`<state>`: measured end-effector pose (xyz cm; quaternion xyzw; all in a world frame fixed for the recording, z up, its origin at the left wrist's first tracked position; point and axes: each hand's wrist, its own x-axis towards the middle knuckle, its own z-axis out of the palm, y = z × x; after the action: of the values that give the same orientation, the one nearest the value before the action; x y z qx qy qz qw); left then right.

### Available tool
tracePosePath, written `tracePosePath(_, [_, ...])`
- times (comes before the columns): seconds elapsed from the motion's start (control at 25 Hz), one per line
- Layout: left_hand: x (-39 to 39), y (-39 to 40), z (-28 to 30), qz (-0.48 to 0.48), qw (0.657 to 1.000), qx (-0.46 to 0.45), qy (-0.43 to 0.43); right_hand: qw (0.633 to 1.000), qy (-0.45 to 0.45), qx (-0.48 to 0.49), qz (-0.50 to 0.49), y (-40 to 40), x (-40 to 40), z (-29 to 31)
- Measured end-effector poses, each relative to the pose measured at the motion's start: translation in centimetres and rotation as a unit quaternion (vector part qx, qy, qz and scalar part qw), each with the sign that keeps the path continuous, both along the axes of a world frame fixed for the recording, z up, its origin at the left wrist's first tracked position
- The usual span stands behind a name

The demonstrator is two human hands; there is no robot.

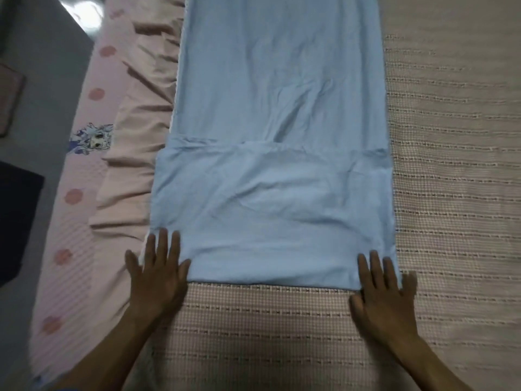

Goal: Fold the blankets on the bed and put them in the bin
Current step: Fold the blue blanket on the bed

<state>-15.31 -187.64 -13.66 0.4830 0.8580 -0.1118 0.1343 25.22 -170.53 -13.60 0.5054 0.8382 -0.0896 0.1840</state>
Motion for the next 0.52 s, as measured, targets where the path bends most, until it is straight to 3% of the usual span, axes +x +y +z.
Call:
tracePosePath(0.08, [-0.5,-0.5,0.8,-0.020,0.999,-0.019,0.039,0.999,-0.045,0.006,0.018,-0.3,-0.1,0.7])
tracePosePath(0.28, [2.1,-0.3,0.9,-0.156,0.987,-0.020,0.016,0.998,-0.011,0.040,0.053,1.7,-1.6,0.2])
tracePosePath(0.52, [-0.1,1.3,0.4,-0.208,0.970,0.055,0.116,0.979,0.013,0.136,0.149,4.0,1.8,-1.1])
